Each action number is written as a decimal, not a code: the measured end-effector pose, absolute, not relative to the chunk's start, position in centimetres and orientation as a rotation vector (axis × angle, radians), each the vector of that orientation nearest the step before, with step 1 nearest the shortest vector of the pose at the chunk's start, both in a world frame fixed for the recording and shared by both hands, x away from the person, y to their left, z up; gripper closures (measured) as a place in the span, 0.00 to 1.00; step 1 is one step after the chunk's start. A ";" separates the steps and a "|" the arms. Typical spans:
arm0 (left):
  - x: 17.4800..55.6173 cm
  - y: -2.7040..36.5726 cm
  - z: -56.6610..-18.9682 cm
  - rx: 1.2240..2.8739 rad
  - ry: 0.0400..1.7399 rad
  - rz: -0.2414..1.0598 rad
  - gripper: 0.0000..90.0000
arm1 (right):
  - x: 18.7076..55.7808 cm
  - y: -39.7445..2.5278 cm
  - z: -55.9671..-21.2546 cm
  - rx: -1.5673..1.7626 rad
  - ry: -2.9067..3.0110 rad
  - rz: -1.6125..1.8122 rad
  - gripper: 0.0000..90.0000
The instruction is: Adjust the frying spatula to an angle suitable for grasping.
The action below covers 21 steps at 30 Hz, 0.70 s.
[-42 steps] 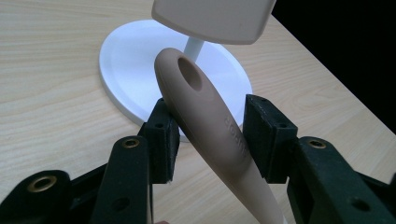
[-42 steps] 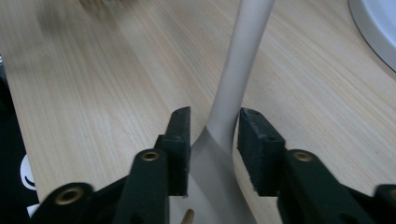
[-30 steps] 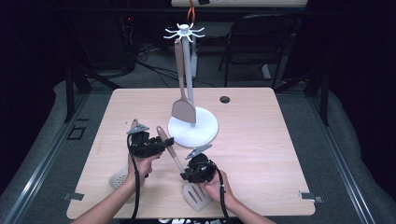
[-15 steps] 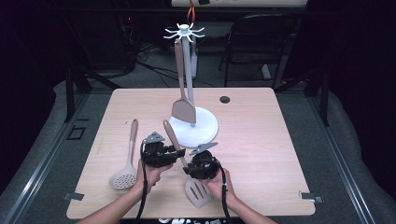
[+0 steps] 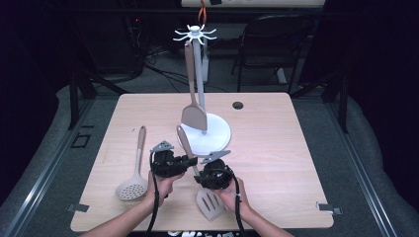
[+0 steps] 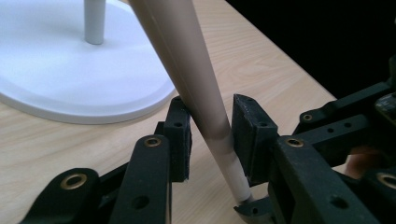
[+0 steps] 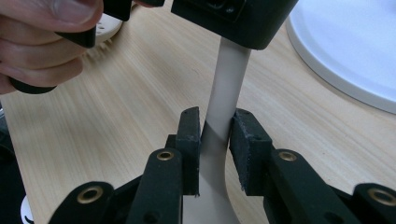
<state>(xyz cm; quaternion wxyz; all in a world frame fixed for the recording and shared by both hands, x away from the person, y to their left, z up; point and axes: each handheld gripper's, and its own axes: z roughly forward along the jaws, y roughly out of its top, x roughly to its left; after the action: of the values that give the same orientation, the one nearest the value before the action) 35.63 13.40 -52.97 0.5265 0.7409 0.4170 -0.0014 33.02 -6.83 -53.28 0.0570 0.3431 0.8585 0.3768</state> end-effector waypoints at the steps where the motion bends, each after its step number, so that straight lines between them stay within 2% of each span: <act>1: 35.7 13.4 -52.9 1.764 0.993 -0.012 0.78 | 33.0 -6.9 -53.2 1.038 2.603 1.151 0.81; 15: 35.6 13.7 -51.9 1.697 0.970 -0.112 0.84 | 33.2 -7.9 -52.0 1.018 2.634 1.158 0.61; 18: 35.6 13.8 -51.5 1.683 0.953 -0.119 0.85 | 33.2 -8.4 -51.6 1.024 2.670 1.127 0.55; 21: 35.7 13.9 -51.3 1.680 0.952 -0.116 0.85 | 33.0 -9.0 -51.2 1.046 2.671 1.095 0.45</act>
<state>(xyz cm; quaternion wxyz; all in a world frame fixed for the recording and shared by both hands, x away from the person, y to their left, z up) 35.70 13.94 -51.33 0.5677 0.7149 0.4052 -0.0495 33.02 -9.02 -51.16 0.0355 0.3404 0.8694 0.3565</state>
